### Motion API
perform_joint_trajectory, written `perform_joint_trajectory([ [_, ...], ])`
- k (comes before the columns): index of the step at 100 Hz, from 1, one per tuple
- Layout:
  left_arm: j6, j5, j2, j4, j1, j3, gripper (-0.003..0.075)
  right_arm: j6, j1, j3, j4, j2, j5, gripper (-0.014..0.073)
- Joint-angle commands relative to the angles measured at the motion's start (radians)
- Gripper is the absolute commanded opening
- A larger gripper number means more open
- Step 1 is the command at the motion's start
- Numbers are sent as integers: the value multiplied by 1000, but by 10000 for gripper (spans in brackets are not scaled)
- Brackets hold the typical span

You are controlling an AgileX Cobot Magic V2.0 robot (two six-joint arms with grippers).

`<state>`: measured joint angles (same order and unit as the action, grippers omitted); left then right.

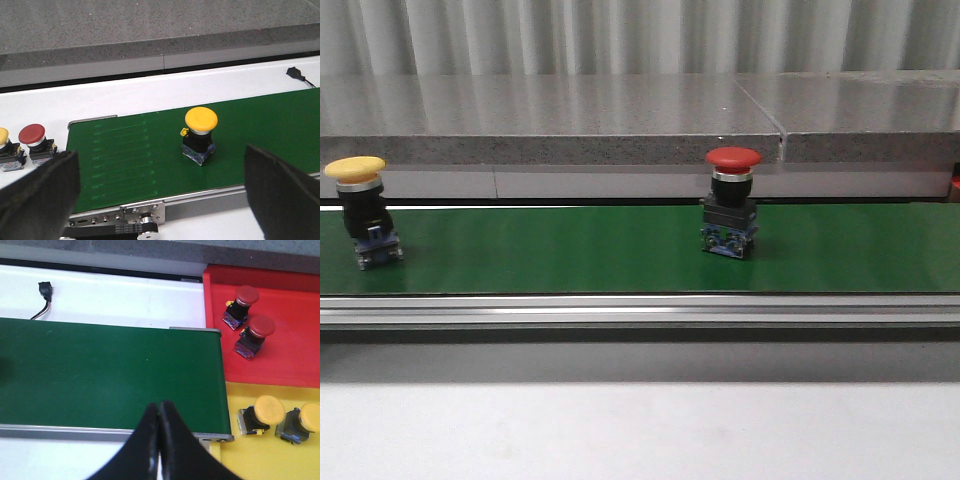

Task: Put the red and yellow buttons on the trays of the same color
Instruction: 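Lower the yellow button onto the belt and open the left gripper, then grasp the red button at the belt's end with the right gripper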

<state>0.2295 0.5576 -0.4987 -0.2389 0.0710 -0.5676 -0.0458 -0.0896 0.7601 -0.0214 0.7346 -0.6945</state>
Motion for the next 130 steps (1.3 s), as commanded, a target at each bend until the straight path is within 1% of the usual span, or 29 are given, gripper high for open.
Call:
perform_joint_trajectory([
  [1, -11, -81, 27, -19, 7, -7, 514, -6, 1, 26, 7, -5, 61, -69],
  [6, -11, -81, 31, -19, 7, 2, 423, -6, 1, 26, 7, -5, 66, -69],
  [8, -11, -81, 31, -19, 7, 4, 398, -6, 1, 26, 7, -5, 68, -69],
  [13, -11, -79, 31, -19, 7, 9, 295, -6, 1, 26, 7, -5, 74, -69],
  [15, -11, -79, 31, -19, 7, 9, 269, -6, 1, 26, 7, -5, 75, -69],
  [20, -11, -81, 31, -19, 7, 14, 163, -6, 1, 26, 7, -5, 75, -69],
  [22, -11, -81, 31, -19, 7, 15, 137, -6, 1, 26, 7, -5, 75, -69],
  [27, -11, -81, 31, -19, 7, 17, 38, -6, 1, 26, 7, -5, 80, -69],
  [31, -11, -81, 31, -19, 7, 17, -17, -6, 1, 26, 7, -5, 83, -69],
  [50, -11, -81, 31, -17, 7, 17, -20, -6, 1, 26, 7, -5, 78, -59],
  [57, -11, -79, 31, -17, 7, 17, -20, -6, 1, 26, 7, -3, 61, 1],
  [58, -11, -79, 31, -17, 7, 17, -20, -6, 1, 26, 7, -3, 56, 33],
  [61, -11, -79, 31, -17, 7, 17, -20, -6, 1, 26, 7, -3, 51, 71],
  [64, -11, -79, 31, -17, 7, 17, -20, -6, 1, 26, 7, -3, 44, 134],
  [65, -11, -79, 31, -17, 7, 17, -20, -6, 1, 26, 7, -3, 39, 188],
  [67, -11, -79, 31, -17, 7, 17, -20, -6, 1, 26, 7, -3, 35, 228],
  [70, -11, -79, 31, -17, 7, 17, -20, -6, 1, 26, 7, -3, 27, 336],
  [71, -11, -79, 31, -17, 7, 17, -20, -6, 1, 26, 7, -3, 27, 336],
  [72, -11, -79, 31, -17, 7, 17, -20, -6, 1, 26, 7, -3, 24, 381],
  [73, -11, -79, 31, -17, 7, 17, -20, -6, 1, 26, 7, -3, 22, 404],
  [76, -11, -79, 31, -17, 7, 17, -20, -6, 1, 26, 6, -3, 12, 512],
  [78, -11, -79, 31, -17, 7, 17, -20, -6, 1, 26, 5, -3, 6, 552],
  [81, -11, -79, 31, -17, 7, 17, -20, -6, 1, 26, 0, -3, -9, 639],
  [83, -11, -79, 31, -17, 7, 17, -20, -6, 1, 26, -3, -3, -16, 673],
  [93, -11, -79, 31, -17, 7, 17, -20, -6, 1, 26, -19, -3, -18, 633],
  [103, -11, -79, 31, -17, 7, 17, -20, -19, 1, 28, -49, 19, -14, 632],
  [110, -11, -79, 31, -17, 7, 17, -20, -68, 8, 28, -76, 58, -20, 632],
  [121, -11, -79, 31, -17, 7, 17, -20, -133, 56, 28, -126, 144, -10, 632],
  [130, -11, -79, 31, -17, 7, 17, -20, -145, 107, 28, -141, 221, 23, 632],
])
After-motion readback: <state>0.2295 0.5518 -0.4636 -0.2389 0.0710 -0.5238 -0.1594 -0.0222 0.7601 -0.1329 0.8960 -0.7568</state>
